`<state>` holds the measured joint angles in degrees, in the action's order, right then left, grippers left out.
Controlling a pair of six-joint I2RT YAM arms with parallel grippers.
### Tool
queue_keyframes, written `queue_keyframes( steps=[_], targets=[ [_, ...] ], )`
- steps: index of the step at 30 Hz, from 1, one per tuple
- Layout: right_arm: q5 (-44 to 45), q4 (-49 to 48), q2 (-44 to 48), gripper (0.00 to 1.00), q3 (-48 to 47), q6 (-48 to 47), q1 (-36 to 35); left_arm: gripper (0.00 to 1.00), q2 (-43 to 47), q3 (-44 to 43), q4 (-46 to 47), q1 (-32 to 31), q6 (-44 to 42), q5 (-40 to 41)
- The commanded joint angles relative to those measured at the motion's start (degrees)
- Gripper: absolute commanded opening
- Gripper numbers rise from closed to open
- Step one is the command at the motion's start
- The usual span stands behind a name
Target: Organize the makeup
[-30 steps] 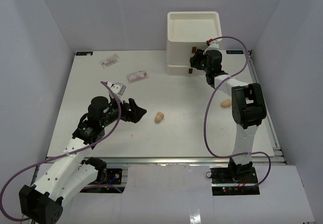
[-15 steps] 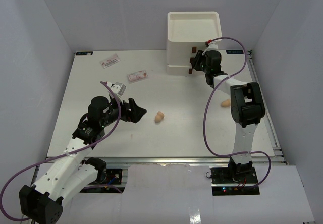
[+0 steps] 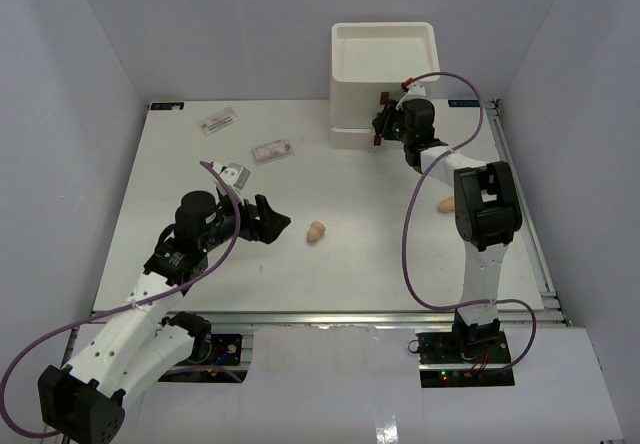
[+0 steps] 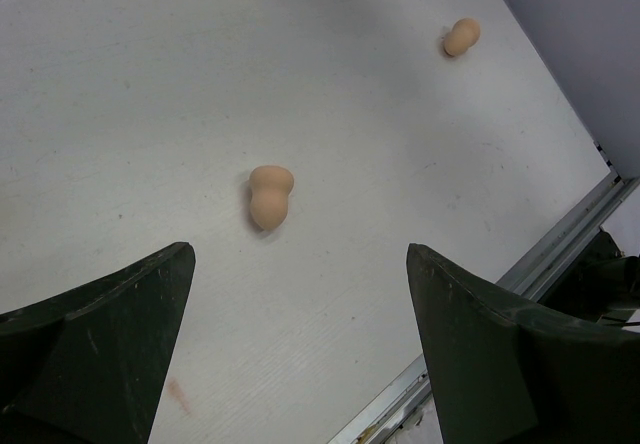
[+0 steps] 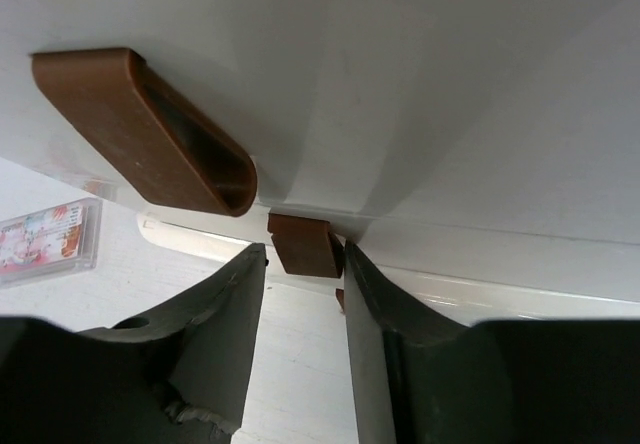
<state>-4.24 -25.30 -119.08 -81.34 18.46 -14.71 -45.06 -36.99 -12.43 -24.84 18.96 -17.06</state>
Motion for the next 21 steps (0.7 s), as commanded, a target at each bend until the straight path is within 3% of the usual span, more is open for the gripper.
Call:
queue_keyframes(
  steps=[1,5,9,21],
  targets=[
    [3.2,-1.3,-2.2,0.33,-5.8,-0.8,-0.4,0.98,0.2,0.3,0.4,0.3,0.3,0.4],
    [3.4,-0.9,-2.6,0.24,-6.4,-0.9,-0.4,0.98,-0.1,0.4,0.5,0.3,0.4,0.4],
    [2.2,-1.0,-2.4,0.08,-6.1,-1.7,-0.5,0.98,-0.4,0.4,0.5,0.3,0.4,0.5],
    [-0.2,-6.9,7.0,0.08,8.5,-2.2,-0.3,0.98,0.7,0.7,0.5,0.3,0.3,0.1]
  ],
)
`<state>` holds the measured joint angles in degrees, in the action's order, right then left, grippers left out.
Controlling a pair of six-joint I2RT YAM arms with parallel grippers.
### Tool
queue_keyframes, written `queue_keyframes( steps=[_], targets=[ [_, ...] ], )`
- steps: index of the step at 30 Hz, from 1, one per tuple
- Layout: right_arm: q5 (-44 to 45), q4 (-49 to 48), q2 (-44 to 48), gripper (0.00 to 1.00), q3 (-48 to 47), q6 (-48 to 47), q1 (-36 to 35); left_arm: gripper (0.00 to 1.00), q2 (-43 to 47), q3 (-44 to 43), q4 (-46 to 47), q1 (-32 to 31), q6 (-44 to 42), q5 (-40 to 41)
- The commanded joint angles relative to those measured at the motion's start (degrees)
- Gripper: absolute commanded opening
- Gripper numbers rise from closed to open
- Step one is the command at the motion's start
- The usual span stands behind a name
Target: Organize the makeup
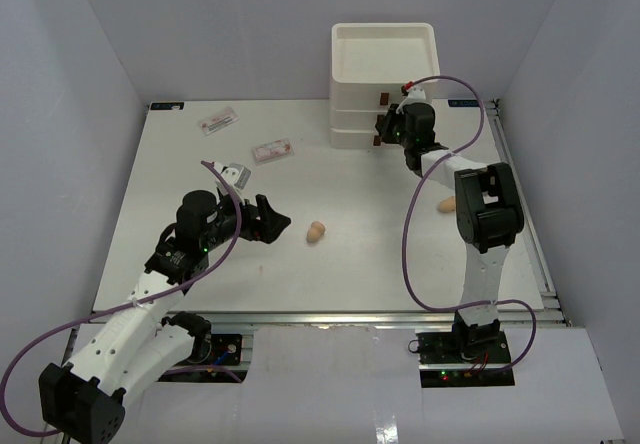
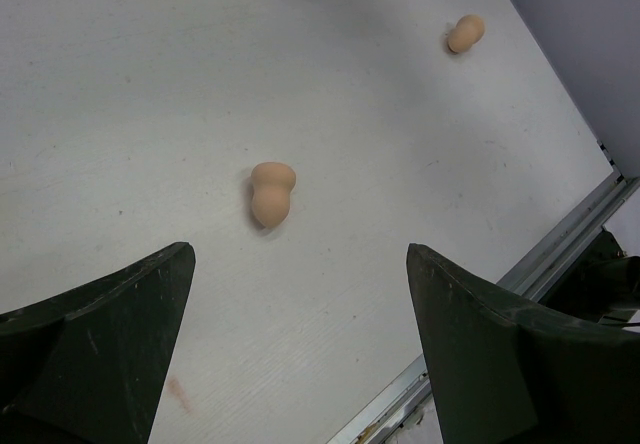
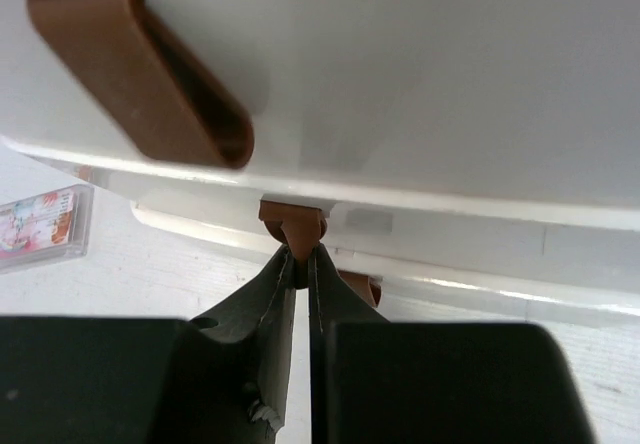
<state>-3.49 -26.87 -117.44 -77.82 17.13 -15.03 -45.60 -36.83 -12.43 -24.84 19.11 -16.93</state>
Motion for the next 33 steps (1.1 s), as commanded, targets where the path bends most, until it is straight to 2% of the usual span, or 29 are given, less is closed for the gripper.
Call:
queue_keyframes(
  steps=[1,15,25,27,29,33],
  targets=[
    [-1.1,-5.8,6.6,0.08,6.4,-1.0,0.0,0.98,1.5,0.5,0.6,0.3,0.1,-0.1],
    [-5.6,-8.6,21.3,0.08,28.6,-2.5,0.1,0.98,2.7,0.7,0.7,0.2,0.1,-1.8],
    [-6.5,-6.0,25.9,0.09,32.2,-3.3,0.0,0.98,2.9,0.8,1.1,0.2,0.1,-3.2],
    [-6.5,-5.5,26.1,0.15,32.4,-4.0,0.0,0.98,2.8,0.8,1.2,0.2,0.1,-3.4],
    [-7.6,-5.4,27.0,0.38,32.4,-5.5,0.0,0.98,2.7,0.7,1.3,0.3,0.1,-3.9],
    [-10.8,-3.8,29.0,0.56,31.8,-9.2,0.0,0.98,2.9,0.7,1.2,0.3,0.0,-4.4]
  ],
)
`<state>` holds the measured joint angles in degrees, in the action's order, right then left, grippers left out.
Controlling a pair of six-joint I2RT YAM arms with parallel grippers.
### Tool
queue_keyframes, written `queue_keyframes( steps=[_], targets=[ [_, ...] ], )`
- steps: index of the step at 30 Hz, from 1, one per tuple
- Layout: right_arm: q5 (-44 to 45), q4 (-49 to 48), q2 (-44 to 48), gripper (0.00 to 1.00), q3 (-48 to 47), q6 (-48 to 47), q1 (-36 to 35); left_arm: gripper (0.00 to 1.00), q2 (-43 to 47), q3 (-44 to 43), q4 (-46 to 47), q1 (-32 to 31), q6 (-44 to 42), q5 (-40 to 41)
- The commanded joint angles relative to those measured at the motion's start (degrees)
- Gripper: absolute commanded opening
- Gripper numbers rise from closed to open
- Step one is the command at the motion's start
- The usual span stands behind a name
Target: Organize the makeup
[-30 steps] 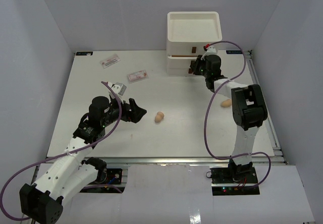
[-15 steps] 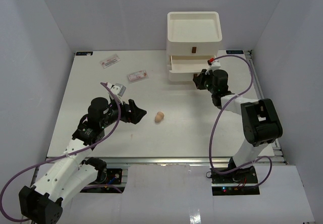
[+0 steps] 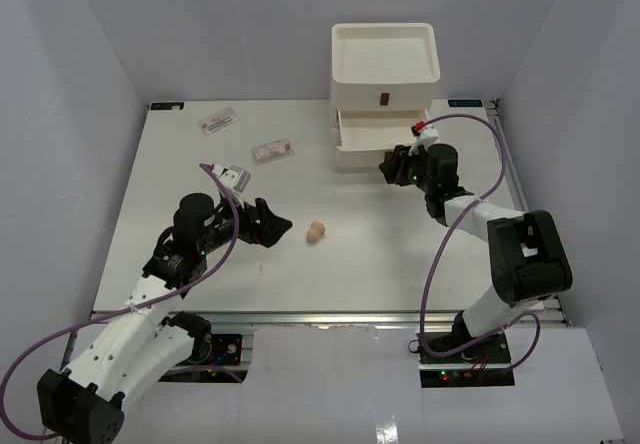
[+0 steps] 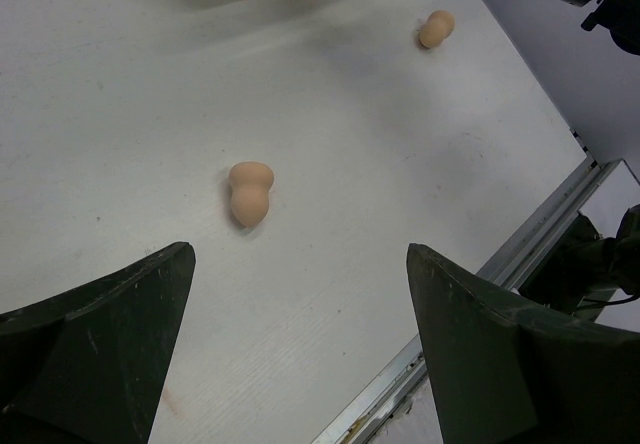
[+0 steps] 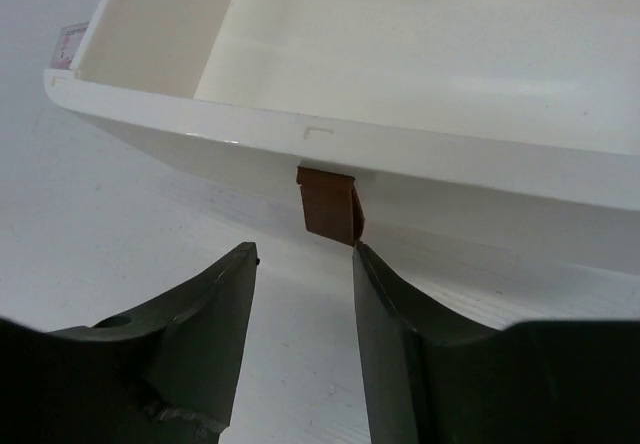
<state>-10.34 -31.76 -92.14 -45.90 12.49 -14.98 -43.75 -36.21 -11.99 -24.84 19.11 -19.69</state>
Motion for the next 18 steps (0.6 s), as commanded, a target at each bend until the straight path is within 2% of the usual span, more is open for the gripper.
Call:
queue_keyframes(
  steps=[1,7,10,12,14,15,18],
  targets=[
    [-4.7,1.6,4.3,0.59,-0.2,-5.3,0.0,0.98,1.1,0.1,0.8,0.3,0.0,-1.8],
    [-9.4,8.9,11.1,0.69,3.2,-16.1,0.1,0.98,2.0,0.2,0.8,0.2,-0.2,-2.4],
    [-14.8,14.0,16.8,0.78,5.7,-23.4,1.9,0.98,2.2,0.2,0.8,0.2,-0.2,-3.2],
    [-22.4,22.9,18.9,0.83,5.6,-31.0,4.8,0.98,2.3,0.3,0.8,0.2,-0.1,-3.7],
    [-29.3,35.2,20.2,0.84,3.1,-39.4,7.4,0.98,2.3,0.3,1.0,0.2,-0.1,-4.2],
    [-30.6,39.7,20.0,0.84,1.0,-44.9,9.0,0.98,2.1,0.3,1.1,0.2,-0.1,-4.5],
    [-31.9,52.9,17.4,0.83,-3.8,-53.3,12.6,0.98,1.9,0.3,1.2,0.2,0.0,-5.2]
  ],
)
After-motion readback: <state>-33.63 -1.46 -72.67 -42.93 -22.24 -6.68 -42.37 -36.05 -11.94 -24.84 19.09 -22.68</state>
